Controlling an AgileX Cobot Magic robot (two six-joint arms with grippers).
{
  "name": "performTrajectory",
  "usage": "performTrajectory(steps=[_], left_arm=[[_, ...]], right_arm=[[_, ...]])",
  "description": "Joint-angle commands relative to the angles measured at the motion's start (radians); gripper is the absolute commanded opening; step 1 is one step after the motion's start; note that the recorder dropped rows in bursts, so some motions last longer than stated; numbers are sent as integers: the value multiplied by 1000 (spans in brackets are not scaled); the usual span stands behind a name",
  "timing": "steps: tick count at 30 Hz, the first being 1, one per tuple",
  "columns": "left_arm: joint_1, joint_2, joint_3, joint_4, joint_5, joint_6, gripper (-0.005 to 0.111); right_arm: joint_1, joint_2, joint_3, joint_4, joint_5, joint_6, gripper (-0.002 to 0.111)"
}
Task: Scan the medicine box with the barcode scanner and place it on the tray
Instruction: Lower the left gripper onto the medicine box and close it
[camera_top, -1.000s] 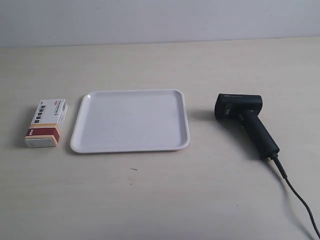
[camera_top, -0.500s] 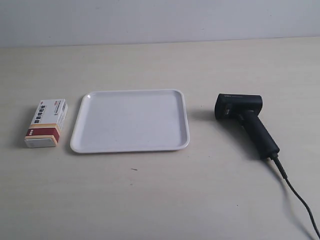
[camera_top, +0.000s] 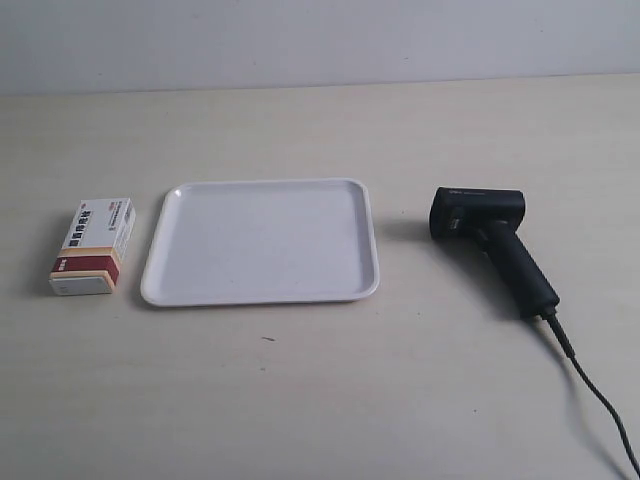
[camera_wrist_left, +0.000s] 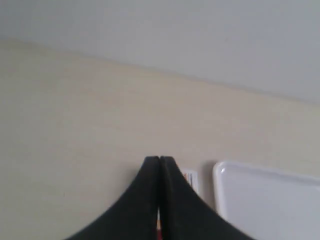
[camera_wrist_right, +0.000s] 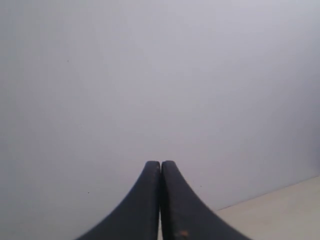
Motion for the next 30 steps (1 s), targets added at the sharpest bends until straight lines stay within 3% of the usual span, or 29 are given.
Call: performTrajectory(steps=[1, 4, 6, 10, 15, 17, 30], left_arm=[[-3, 249, -82, 6, 62, 85, 0], [-44, 390, -128, 6, 64, 132, 0], [-83, 479, -165, 6, 64, 151, 8], [-140, 621, -241, 6, 47, 168, 41], [-142, 758, -304, 3, 51, 195, 90], [-142, 797, -317, 3, 51, 210, 103], [-142, 988, -330, 3, -41, 245, 105]], right_arm=[[2, -7, 0, -10, 5, 4, 0], [2, -7, 0, -10, 5, 4, 0], [2, -7, 0, -10, 12, 4, 0], [2, -7, 0, -10, 26, 4, 0], [2, -7, 0, -8, 43, 4, 0], [2, -7, 0, -8, 43, 4, 0], [2, -7, 0, -8, 43, 4, 0]])
